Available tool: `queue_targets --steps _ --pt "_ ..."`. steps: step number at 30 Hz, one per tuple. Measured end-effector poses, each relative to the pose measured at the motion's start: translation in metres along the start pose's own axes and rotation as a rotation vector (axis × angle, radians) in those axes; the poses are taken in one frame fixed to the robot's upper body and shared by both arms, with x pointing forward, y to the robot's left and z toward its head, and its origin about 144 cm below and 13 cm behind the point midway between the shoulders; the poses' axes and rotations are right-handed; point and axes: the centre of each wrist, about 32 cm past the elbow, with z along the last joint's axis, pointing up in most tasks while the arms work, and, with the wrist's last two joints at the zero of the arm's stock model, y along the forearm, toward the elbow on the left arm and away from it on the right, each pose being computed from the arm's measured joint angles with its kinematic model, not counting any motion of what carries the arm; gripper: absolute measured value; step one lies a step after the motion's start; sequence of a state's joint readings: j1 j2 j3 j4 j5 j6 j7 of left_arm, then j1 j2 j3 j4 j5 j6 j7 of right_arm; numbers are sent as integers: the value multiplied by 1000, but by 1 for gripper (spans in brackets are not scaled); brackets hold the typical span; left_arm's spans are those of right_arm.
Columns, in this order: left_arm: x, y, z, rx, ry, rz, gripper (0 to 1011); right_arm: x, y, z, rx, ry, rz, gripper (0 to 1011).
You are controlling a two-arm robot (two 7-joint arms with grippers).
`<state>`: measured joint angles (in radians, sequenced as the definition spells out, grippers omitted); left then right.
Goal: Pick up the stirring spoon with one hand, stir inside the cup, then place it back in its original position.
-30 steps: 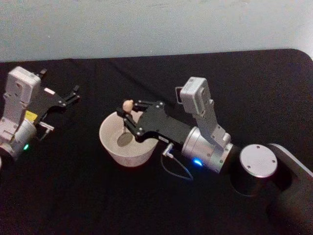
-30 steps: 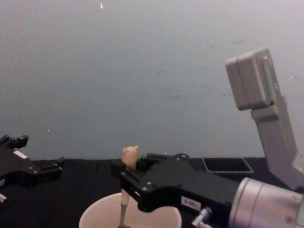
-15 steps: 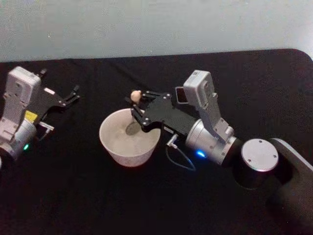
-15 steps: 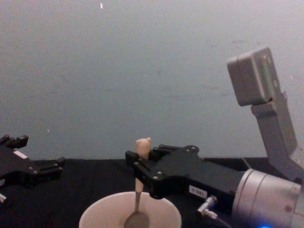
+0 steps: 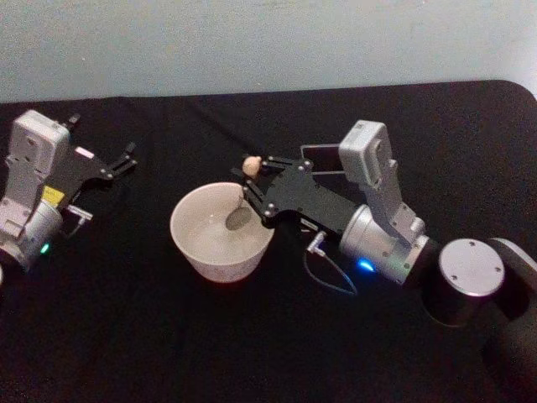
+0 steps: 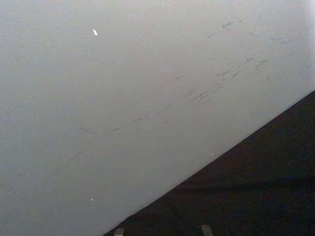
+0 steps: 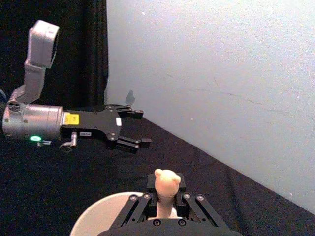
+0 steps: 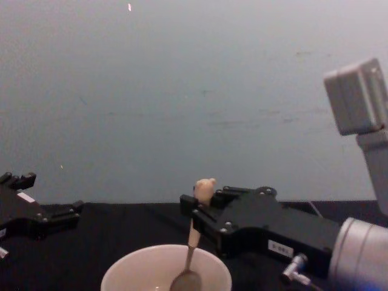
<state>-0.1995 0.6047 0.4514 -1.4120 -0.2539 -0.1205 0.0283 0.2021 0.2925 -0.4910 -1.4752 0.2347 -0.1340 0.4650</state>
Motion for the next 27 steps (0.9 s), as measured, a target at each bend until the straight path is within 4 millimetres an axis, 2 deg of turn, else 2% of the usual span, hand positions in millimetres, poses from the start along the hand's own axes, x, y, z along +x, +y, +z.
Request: queue_targets --steps 16,27 --pt "0 0 0 0 0 0 1001 -5 -24 6 -14 28 58 197" --pt "0 0 0 0 0 0 1001 -16 -23 9 -2 49 110 197"
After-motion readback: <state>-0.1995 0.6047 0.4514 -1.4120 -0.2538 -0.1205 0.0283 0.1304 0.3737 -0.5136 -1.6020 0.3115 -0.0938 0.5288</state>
